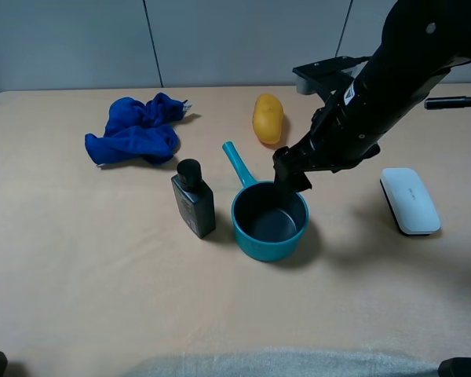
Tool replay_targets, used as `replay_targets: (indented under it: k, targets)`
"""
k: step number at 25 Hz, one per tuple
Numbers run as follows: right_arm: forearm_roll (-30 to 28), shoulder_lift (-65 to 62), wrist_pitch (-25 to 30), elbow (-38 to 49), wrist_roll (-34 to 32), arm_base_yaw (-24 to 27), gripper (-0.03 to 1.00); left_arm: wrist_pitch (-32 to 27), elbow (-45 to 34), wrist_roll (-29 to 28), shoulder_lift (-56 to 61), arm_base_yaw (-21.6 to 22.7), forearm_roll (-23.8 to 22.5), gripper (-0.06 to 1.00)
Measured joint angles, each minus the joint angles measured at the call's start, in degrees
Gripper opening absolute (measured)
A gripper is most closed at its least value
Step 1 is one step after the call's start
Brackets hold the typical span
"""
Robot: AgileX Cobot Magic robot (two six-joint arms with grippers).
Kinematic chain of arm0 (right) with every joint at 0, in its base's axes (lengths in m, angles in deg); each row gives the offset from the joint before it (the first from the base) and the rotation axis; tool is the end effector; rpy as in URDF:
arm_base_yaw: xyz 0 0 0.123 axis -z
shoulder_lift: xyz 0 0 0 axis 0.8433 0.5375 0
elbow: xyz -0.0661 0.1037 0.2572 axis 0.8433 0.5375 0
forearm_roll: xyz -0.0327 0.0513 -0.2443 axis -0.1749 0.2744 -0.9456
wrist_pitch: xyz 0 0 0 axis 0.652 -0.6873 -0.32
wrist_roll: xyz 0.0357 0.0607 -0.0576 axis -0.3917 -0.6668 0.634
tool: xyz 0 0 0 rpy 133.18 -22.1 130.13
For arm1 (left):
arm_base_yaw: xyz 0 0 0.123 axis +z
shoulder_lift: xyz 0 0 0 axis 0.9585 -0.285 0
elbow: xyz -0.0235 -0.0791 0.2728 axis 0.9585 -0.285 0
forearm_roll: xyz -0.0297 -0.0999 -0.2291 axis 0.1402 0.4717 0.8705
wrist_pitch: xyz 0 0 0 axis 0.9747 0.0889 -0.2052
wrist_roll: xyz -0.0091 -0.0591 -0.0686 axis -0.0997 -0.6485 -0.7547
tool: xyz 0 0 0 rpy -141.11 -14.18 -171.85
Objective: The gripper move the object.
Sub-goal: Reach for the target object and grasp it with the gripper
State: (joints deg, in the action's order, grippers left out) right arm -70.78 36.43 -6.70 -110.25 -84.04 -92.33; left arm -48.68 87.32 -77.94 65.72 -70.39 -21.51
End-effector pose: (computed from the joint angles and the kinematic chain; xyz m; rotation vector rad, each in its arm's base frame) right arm 0.2401 0.1775 0.1900 -0.7436 2.7781 0.2795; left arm -0.0050 -0.0046 0.2749 0.0977 2.0473 0.0584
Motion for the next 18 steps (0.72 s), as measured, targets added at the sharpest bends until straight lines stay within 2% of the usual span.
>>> replay_targets:
  k: [18]
  targets:
    - [0.16, 9.38, -4.79, 0.00, -0.02, 0.00, 0.69, 0.00, 0.00, 0.00, 0.00, 0.00, 0.00, 0.93]
